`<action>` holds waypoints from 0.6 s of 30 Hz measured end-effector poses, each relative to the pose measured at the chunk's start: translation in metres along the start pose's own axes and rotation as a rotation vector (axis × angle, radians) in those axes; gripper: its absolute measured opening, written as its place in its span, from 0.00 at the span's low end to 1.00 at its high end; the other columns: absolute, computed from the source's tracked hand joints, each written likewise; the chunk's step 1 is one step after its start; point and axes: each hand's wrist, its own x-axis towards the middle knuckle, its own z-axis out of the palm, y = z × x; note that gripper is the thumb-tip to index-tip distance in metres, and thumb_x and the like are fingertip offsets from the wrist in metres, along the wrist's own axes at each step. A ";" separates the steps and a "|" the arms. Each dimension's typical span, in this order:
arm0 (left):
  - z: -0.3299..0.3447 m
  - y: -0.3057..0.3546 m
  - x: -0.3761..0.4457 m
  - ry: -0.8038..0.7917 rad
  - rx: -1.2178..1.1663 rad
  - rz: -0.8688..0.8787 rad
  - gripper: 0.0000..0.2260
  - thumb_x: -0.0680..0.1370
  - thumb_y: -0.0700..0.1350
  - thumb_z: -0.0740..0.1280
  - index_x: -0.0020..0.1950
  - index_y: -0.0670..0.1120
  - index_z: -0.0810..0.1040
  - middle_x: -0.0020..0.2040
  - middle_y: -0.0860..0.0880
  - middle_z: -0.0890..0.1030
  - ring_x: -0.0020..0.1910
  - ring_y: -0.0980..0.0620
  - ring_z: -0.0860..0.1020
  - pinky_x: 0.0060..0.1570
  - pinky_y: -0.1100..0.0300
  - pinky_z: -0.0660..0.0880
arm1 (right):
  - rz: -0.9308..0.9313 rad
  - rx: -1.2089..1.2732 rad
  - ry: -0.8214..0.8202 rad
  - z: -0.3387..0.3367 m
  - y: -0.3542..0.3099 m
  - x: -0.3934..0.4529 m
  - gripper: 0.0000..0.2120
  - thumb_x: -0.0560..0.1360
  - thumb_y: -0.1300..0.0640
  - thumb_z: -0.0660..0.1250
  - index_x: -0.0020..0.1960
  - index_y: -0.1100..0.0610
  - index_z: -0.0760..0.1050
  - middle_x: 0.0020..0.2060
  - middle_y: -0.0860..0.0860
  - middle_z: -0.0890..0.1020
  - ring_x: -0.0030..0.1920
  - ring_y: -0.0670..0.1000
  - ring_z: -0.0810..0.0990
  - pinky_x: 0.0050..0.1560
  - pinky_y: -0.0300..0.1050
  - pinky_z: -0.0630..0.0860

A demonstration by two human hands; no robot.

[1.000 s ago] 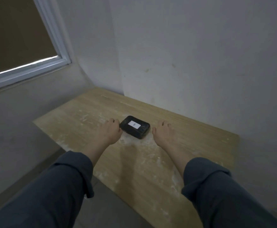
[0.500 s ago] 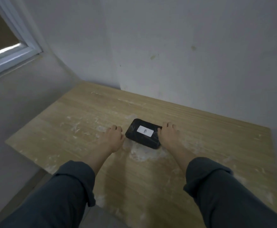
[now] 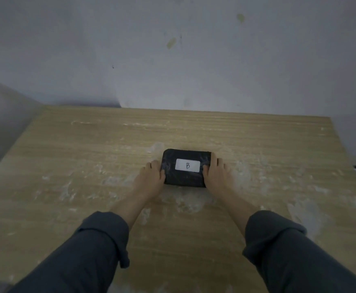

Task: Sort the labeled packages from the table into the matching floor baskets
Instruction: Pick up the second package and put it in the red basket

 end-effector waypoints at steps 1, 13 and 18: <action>0.005 0.000 0.003 -0.014 -0.076 -0.006 0.19 0.82 0.48 0.54 0.70 0.41 0.64 0.64 0.39 0.72 0.59 0.41 0.74 0.54 0.48 0.75 | 0.010 0.031 0.016 0.004 -0.001 -0.001 0.27 0.81 0.50 0.52 0.76 0.59 0.51 0.67 0.61 0.70 0.63 0.62 0.71 0.56 0.56 0.73; 0.034 0.019 0.013 0.101 -0.397 0.060 0.27 0.81 0.48 0.57 0.77 0.41 0.53 0.69 0.37 0.67 0.64 0.38 0.71 0.61 0.45 0.74 | 0.085 0.225 0.132 -0.005 0.000 -0.012 0.27 0.81 0.52 0.52 0.77 0.56 0.47 0.66 0.60 0.69 0.56 0.58 0.75 0.48 0.52 0.78; 0.016 0.081 0.009 0.148 -0.385 0.194 0.26 0.81 0.43 0.58 0.76 0.37 0.53 0.66 0.35 0.68 0.60 0.38 0.73 0.54 0.49 0.72 | 0.172 0.240 0.234 -0.053 0.025 -0.020 0.27 0.81 0.55 0.53 0.76 0.58 0.47 0.64 0.61 0.69 0.52 0.59 0.76 0.41 0.48 0.73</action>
